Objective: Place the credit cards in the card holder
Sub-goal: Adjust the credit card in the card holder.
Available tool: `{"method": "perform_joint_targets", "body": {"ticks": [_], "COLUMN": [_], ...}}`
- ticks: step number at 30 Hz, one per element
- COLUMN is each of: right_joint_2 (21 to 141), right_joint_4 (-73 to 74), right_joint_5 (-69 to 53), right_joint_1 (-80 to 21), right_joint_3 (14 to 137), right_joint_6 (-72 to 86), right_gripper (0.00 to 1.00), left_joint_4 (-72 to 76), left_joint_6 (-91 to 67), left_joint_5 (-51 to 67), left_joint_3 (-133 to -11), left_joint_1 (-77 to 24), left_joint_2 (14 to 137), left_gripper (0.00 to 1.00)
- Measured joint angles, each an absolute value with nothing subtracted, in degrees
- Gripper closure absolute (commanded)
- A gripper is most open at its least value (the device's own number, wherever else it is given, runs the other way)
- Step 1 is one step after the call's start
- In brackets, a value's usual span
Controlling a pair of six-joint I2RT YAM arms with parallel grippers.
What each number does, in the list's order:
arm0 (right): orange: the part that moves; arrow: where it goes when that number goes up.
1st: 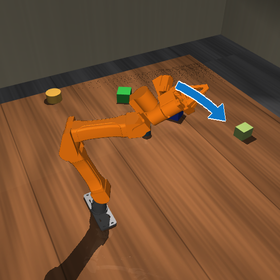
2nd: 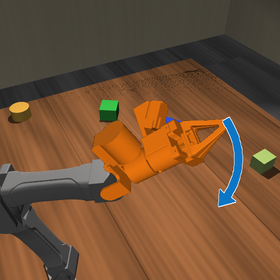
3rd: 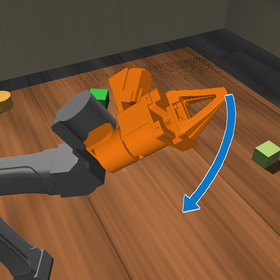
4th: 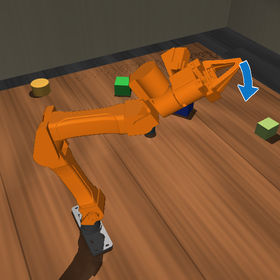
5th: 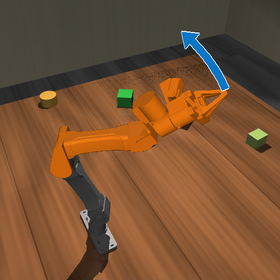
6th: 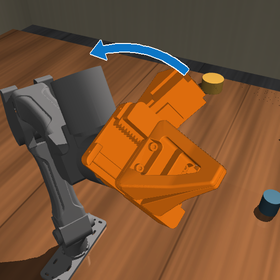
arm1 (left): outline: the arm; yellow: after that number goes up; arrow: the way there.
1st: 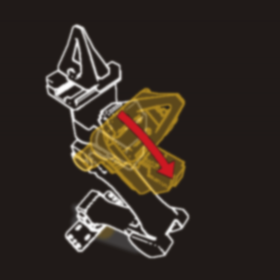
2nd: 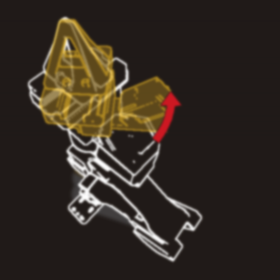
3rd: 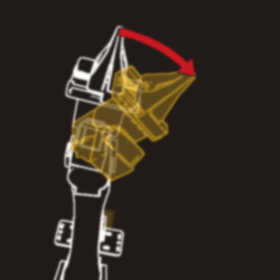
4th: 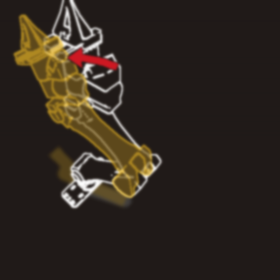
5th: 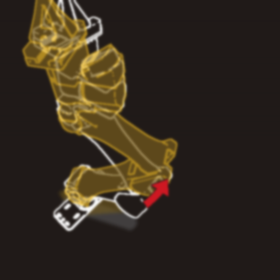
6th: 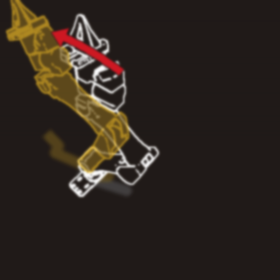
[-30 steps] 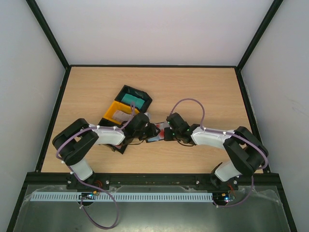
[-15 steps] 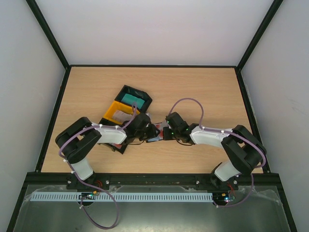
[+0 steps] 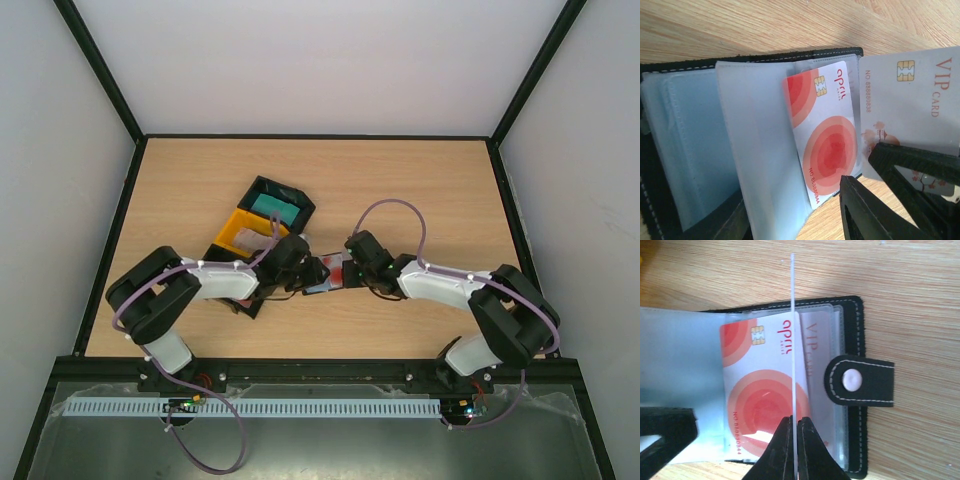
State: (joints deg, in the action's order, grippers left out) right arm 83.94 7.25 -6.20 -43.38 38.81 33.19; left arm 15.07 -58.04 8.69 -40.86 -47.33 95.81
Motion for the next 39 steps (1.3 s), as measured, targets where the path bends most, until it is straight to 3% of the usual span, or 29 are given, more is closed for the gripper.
{"method": "perform_joint_targets", "body": {"ticks": [15,32,39], "right_joint_2": [86.2,86.4,86.8], "right_joint_4": [8.5,6.5,6.1], "right_joint_5": [-2.4,-9.1,-9.3], "right_joint_1": [-43.4,-43.4,-43.4], "right_joint_3": [39.2,39.3,39.3], "right_joint_6": [31.1,31.5,31.5], "right_gripper": [0.98,0.98,0.98], "left_joint_4": [12.4,14.3,14.4], "left_joint_6": [-58.1,-58.3,-58.5], "left_joint_5": [7.2,8.8,8.6], "left_joint_3": [-40.1,-39.4,-39.2], "left_joint_1": [-47.3,-47.3,-47.2], "left_joint_2": [93.6,93.7,93.7], "left_gripper": [0.54,0.53,0.57]}}
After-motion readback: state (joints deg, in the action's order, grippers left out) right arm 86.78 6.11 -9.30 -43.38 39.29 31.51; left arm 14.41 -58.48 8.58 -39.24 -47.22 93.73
